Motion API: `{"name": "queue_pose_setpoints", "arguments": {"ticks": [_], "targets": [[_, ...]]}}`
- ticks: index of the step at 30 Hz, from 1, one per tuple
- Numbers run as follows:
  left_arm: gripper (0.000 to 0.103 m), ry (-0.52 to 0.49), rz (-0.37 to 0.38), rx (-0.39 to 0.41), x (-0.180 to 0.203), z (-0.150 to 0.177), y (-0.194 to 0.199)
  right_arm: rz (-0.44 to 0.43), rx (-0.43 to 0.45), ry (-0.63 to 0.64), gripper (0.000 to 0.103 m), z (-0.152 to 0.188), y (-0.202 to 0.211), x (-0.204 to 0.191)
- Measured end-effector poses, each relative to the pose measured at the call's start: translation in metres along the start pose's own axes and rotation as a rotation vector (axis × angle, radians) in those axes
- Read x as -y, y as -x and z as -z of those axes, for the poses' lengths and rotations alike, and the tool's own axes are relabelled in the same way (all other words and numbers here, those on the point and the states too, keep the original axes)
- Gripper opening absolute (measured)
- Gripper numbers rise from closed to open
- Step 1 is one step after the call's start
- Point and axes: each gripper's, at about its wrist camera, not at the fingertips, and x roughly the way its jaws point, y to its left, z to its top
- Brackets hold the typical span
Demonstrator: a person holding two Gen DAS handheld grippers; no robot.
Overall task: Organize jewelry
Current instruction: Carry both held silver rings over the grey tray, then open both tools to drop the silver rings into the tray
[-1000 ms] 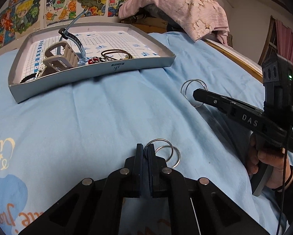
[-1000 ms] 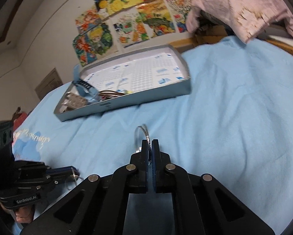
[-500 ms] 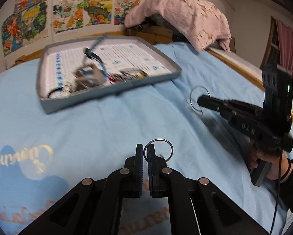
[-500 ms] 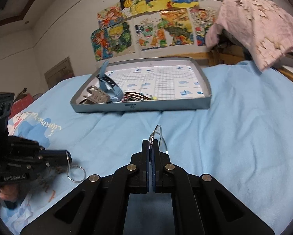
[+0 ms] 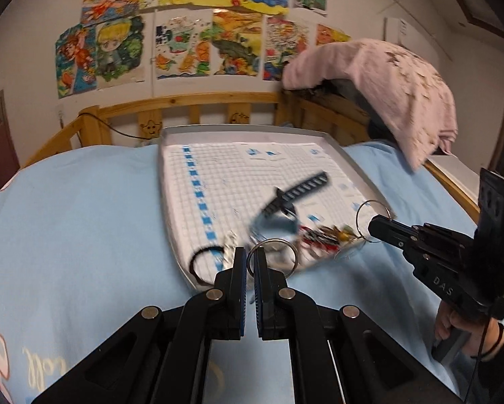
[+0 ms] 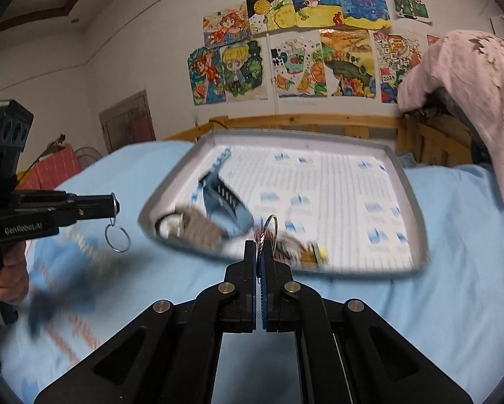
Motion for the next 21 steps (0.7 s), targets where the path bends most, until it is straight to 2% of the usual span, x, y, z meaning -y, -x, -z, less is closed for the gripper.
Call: {"name": "queue_pose_setpoints", "arguments": {"ticks": [4, 8, 16, 21], "targets": [[0.005, 0.0, -0.039, -0.024, -0.007, -0.009, -0.025, -0.002, -0.012, -0.018, 0.002, -0.016, -0.029, -0.007], [0.005, 0.052, -0.041, -0.029, -0.021, -0.016, -0.042, 0.02, -0.012, -0.012, 0.002, -0.023, -0.047, -0.011], [0.005, 0.097, -0.032, -0.036, -0.035, -0.014, -0.057, 0.042, 0.05, -0.007, 0.002, -0.06, -0.044, -0.01], [0.005, 0.104, -0.024, -0.052, -0.036, -0.005, -0.061, 0.036, 0.026, -0.006, 0.002, -0.047, -0.044, -0.009]]}}
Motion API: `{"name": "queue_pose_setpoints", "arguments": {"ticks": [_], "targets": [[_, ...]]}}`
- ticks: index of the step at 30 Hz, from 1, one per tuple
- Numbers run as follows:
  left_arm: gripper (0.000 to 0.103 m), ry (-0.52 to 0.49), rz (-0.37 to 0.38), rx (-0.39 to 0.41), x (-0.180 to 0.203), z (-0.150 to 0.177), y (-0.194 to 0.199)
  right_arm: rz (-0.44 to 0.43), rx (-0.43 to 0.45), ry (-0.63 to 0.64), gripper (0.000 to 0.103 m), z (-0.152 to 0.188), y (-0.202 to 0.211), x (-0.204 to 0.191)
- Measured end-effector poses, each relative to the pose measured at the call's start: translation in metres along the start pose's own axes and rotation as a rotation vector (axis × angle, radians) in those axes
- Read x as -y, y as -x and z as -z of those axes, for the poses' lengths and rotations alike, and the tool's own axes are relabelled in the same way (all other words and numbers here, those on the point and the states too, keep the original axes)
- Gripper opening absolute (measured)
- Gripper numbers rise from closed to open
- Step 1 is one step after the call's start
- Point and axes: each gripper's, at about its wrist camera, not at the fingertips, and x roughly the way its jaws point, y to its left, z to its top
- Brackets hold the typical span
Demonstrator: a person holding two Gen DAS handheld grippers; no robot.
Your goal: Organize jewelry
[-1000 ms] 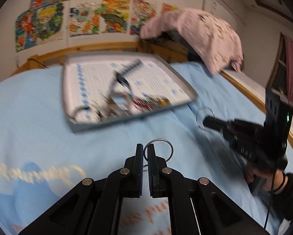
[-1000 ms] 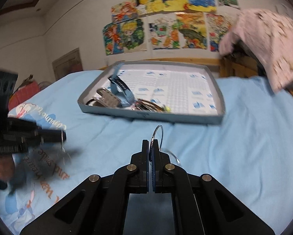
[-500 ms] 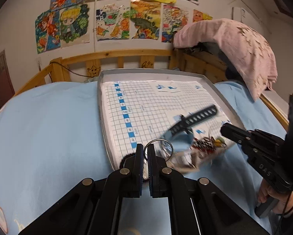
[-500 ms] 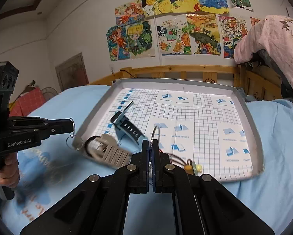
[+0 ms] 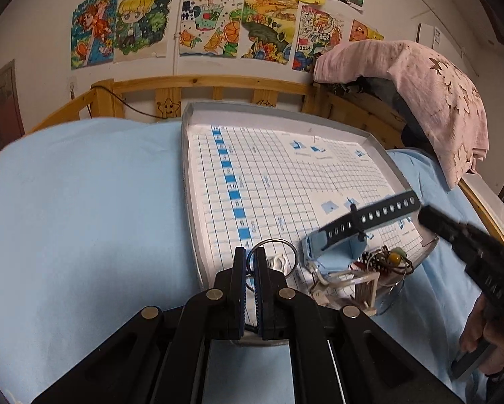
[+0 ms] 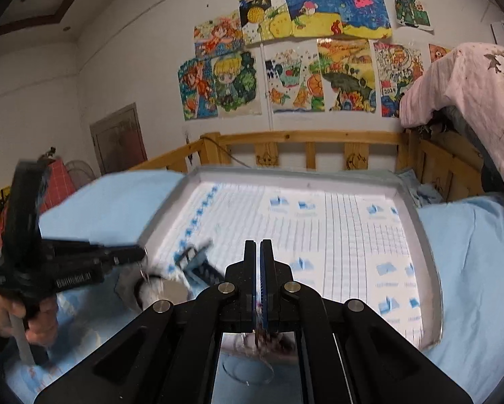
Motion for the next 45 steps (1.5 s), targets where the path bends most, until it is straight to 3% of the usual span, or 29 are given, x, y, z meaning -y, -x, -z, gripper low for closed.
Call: {"name": "queue_pose_setpoints", "arguments": {"ticks": [8, 12, 15, 22, 23, 26, 31, 34, 42, 45], "targets": [[0.005, -0.01, -0.015, -0.031, 0.005, 0.012, -0.006, -0.028, -0.094, -0.098, 0.004, 0.038, -0.007, 0.018], [0.006, -0.006, -0.032, -0.038, 0.006, 0.014, -0.005, -0.038, -0.084, -0.125, 0.013, 0.044, -0.004, 0.022], [0.017, 0.02, -0.012, -0.035, 0.003, 0.014, -0.004, -0.037, -0.066, -0.128, 0.03, 0.045, -0.002, 0.022], [0.068, -0.005, -0.014, 0.046, 0.013, 0.014, 0.016, -0.012, -0.054, -0.135, 0.031, 0.043, 0.0, 0.024], [0.07, -0.007, -0.02, 0.058, 0.014, 0.014, 0.019, -0.009, -0.049, -0.137, 0.031, 0.042, 0.001, 0.024], [0.072, 0.0, -0.01, 0.082, 0.014, 0.015, 0.03, 0.007, -0.03, -0.141, 0.045, 0.042, 0.009, 0.025], [0.095, 0.016, -0.019, 0.151, 0.015, 0.024, 0.053, 0.031, 0.02, -0.143, 0.055, 0.04, 0.028, 0.026], [0.103, 0.013, -0.023, 0.203, 0.019, 0.032, 0.071, 0.031, 0.062, -0.126, 0.066, 0.038, 0.044, 0.022], [0.103, 0.048, -0.027, 0.322, 0.023, 0.066, 0.122, 0.053, 0.158, -0.076, 0.091, 0.043, 0.096, 0.006], [0.103, 0.056, -0.027, 0.362, 0.025, 0.081, 0.142, 0.061, 0.184, -0.076, 0.093, 0.046, 0.117, 0.002]]}}
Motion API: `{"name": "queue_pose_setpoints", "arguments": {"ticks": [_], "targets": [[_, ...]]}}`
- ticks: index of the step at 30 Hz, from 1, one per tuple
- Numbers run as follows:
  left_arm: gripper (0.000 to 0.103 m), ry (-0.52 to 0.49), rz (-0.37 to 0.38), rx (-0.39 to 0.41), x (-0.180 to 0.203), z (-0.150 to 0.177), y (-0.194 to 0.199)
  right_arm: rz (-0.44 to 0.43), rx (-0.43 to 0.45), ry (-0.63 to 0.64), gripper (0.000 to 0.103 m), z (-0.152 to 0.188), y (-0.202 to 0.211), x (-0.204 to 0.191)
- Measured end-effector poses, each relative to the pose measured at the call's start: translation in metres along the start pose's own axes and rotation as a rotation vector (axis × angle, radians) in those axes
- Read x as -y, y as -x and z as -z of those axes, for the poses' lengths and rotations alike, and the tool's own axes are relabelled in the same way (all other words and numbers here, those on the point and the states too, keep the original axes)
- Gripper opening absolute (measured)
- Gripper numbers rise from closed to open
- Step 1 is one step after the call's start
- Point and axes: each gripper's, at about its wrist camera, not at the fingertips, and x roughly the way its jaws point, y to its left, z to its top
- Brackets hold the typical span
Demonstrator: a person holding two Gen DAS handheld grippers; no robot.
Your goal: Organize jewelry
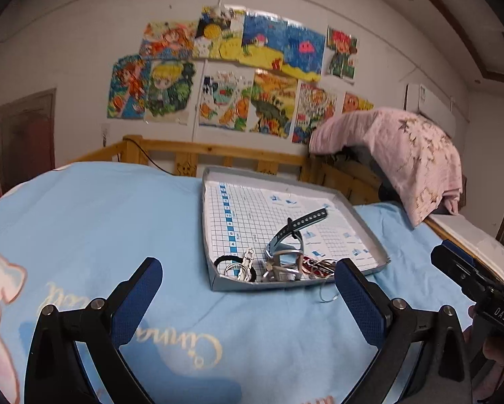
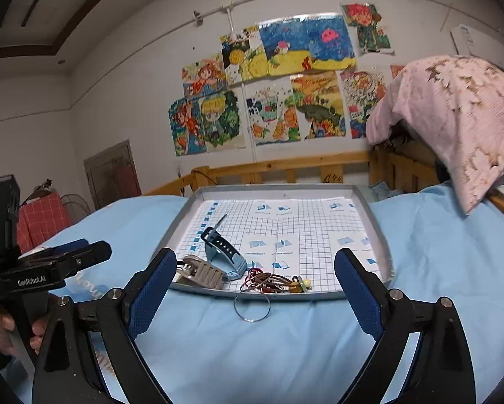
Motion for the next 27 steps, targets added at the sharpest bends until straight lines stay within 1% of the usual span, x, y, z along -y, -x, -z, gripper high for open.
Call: {"name": "queue_pose_setpoints", "arguments": {"ticks": [2, 4, 10, 16, 21, 27], "targets": [[0.103, -0.002, 0.0, 0.025, 0.001, 0.005, 0.016, 0.001, 0.018, 0.009, 0.094, 0.001, 0.015, -0.005], [0.103, -0.009, -0.003, 0.047, 0.004, 0.009, 0.032, 0.001, 0.04, 0.018, 0.098, 0.003, 0.031, -0.01], [0.103, -0.044, -0.024, 0.09, 0.008, 0.029, 0.079, 0.0, 0.103, 0.045, 0.099, 0.011, 0.078, -0.029], [0.103, -0.023, -0.05, 0.111, 0.002, 0.054, 0.115, -0.001, 0.145, 0.073, 0.1, 0.028, 0.12, -0.05], [0.103, -0.052, -0.084, 0.11, 0.002, 0.074, 0.133, 0.016, 0.151, 0.058, 0.1, 0.046, 0.144, -0.054], [0.103, -0.054, -0.1, 0.108, -0.001, 0.094, 0.143, 0.052, 0.145, 0.061, 0.101, 0.065, 0.155, -0.053]]}}
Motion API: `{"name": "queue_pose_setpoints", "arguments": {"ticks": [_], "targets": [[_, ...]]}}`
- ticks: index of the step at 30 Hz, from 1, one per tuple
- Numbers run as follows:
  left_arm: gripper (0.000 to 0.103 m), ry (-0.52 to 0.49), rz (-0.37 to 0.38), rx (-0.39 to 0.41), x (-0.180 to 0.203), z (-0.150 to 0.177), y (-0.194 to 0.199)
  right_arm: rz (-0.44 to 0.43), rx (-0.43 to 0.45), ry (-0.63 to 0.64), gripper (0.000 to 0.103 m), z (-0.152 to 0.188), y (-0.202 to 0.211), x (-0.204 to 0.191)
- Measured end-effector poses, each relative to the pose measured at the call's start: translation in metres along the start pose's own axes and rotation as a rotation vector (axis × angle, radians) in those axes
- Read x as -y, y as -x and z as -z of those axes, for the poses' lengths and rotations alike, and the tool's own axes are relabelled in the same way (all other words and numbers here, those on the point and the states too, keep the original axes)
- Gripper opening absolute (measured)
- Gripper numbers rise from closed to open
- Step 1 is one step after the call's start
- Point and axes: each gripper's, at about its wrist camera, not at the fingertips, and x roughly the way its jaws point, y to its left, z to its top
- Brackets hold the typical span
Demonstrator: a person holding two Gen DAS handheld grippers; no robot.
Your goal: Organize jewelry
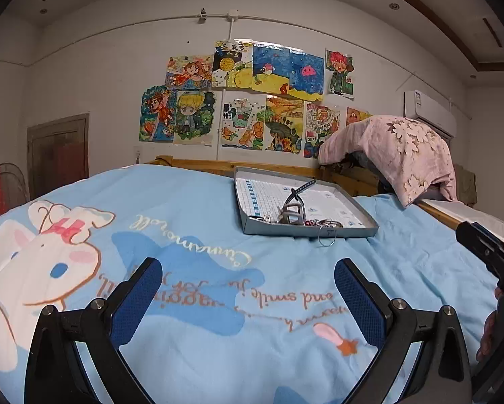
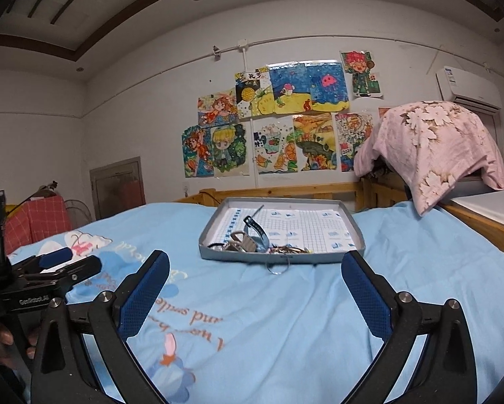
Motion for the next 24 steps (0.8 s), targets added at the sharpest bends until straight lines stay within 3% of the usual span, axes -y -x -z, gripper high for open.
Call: {"name": "queue_pose_setpoints", "arguments": {"ticks": [24], "targets": [[0.103, -0.024, -0.014, -0.002, -0.001, 0.033, 0.011, 0.11, 0.014, 0.062, 0.101, 0.037, 0.027, -0.012]]}}
